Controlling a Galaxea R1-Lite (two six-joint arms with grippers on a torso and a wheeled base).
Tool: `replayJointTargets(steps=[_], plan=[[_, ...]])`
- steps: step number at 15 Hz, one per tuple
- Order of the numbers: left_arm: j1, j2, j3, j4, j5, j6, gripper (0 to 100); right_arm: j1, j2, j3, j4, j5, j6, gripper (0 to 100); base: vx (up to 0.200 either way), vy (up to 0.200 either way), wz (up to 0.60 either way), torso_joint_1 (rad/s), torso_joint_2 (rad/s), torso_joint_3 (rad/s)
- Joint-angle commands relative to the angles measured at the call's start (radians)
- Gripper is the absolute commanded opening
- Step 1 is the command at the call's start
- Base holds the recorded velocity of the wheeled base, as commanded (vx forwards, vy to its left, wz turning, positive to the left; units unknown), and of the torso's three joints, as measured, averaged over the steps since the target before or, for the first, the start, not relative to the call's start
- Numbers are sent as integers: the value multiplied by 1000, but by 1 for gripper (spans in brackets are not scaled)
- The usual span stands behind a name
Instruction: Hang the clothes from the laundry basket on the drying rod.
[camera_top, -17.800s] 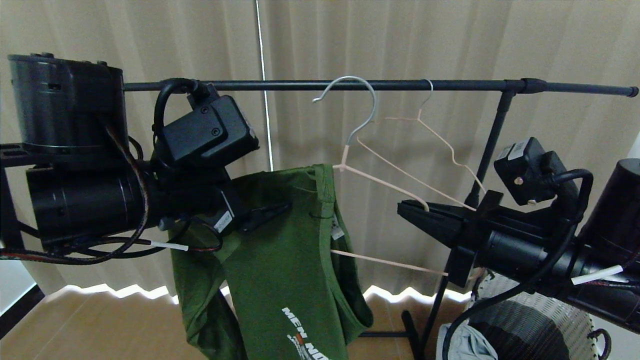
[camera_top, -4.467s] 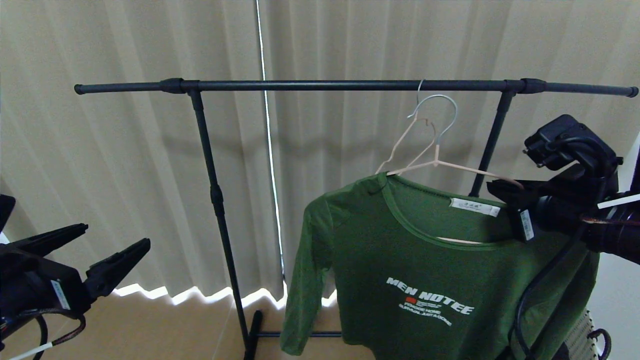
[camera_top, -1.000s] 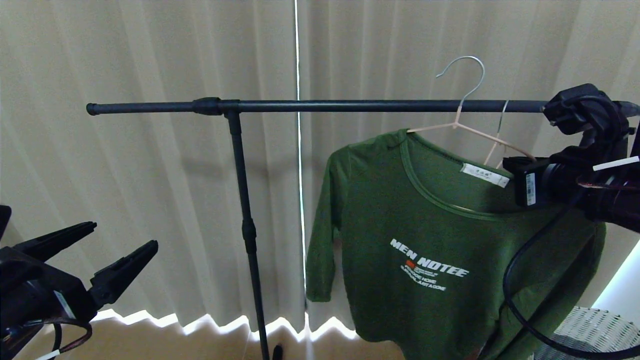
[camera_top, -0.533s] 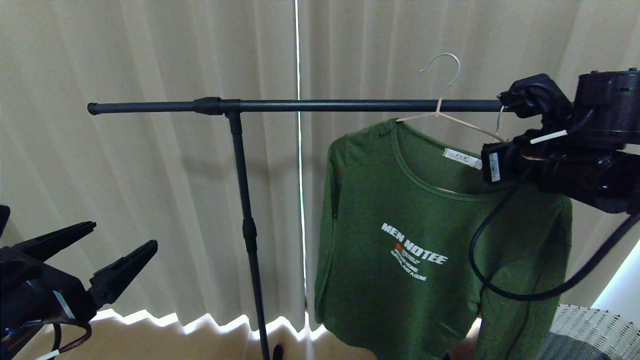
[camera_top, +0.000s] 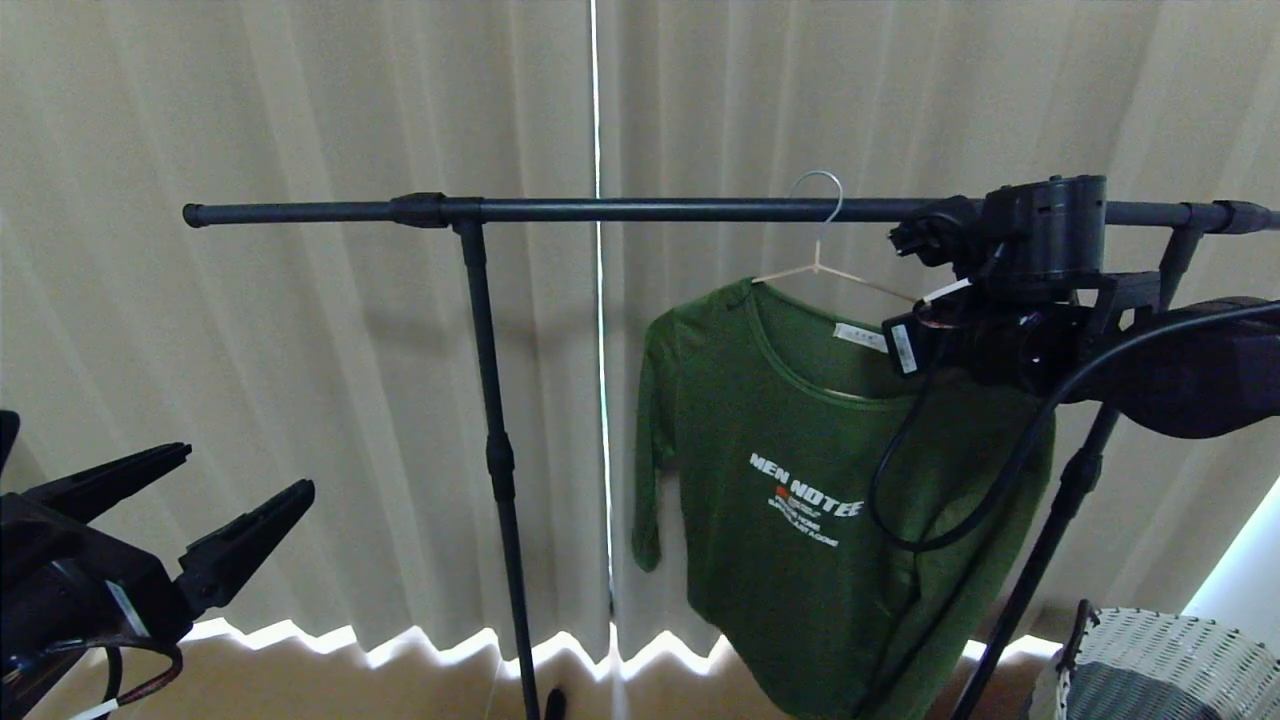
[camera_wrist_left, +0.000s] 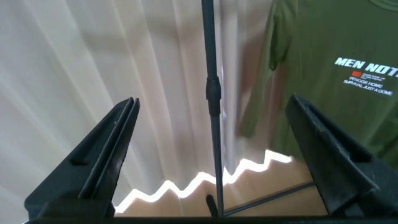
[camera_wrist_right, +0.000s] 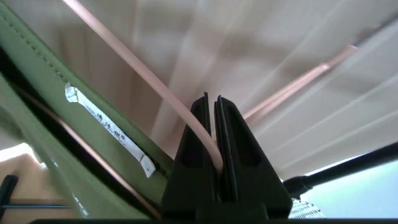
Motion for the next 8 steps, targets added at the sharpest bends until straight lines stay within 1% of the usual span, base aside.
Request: replayJointTargets(steps=[1, 8], plan=[[0, 2, 0, -1, 0, 0, 100, 5, 12, 0, -1, 0, 0, 0, 0, 0, 0, 0, 0, 0], [0, 2, 0, -1, 0, 0, 100, 42, 18, 4, 1, -2, -2, 0, 0, 0, 0, 0, 0, 0]])
